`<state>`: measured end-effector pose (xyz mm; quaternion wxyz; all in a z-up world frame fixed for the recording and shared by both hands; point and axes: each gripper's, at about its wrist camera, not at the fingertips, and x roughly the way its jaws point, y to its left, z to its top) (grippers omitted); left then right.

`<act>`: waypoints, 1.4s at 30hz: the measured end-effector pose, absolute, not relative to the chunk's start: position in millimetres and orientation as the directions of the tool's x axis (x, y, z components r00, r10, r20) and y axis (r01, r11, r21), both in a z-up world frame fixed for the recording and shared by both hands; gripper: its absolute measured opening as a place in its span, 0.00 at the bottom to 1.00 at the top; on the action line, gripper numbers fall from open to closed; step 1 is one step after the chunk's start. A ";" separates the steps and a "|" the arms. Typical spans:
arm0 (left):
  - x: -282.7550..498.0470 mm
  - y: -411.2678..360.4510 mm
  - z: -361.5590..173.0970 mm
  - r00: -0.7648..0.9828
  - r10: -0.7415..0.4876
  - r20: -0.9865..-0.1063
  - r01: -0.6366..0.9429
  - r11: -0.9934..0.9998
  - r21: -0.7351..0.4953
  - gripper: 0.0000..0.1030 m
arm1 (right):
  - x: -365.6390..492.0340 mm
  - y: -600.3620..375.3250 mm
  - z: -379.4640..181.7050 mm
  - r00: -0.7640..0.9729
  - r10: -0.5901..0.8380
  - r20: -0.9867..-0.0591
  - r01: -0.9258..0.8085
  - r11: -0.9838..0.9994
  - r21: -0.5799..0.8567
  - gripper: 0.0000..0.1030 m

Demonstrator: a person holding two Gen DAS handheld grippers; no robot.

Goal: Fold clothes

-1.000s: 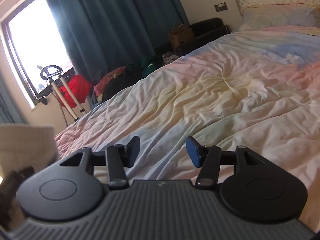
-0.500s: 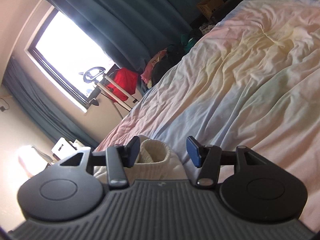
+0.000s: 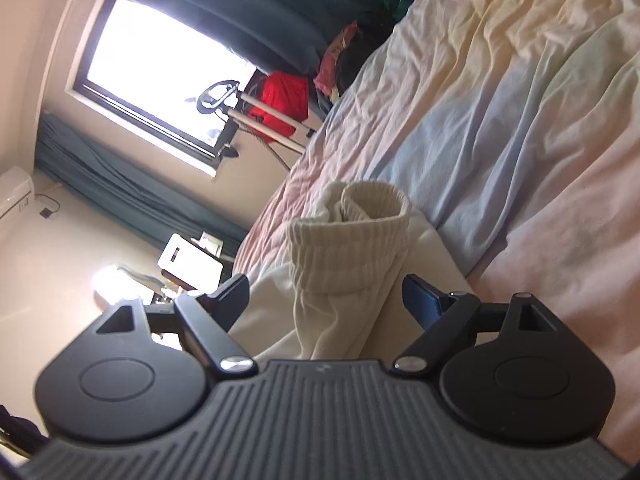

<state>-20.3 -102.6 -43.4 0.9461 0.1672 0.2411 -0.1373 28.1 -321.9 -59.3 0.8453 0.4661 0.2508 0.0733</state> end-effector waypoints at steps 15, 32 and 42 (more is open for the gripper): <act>-29.3 -105.9 -55.6 0.928 -0.042 -0.370 0.191 0.907 0.376 1.00 | 31.1 -290.0 -19.8 0.920 0.233 -0.315 0.013 0.785 0.620 0.35; -35.4 -50.0 -54.5 0.860 0.118 -0.497 -0.057 0.989 0.136 1.00 | 10.1 -331.2 -74.1 0.823 0.121 -0.555 0.294 0.746 0.598 0.36; -33.1 12.4 -56.1 0.772 0.014 -0.636 -0.186 0.961 -0.205 1.00 | 7.3 -346.8 -98.9 0.798 0.296 -0.525 0.311 0.544 0.779 0.57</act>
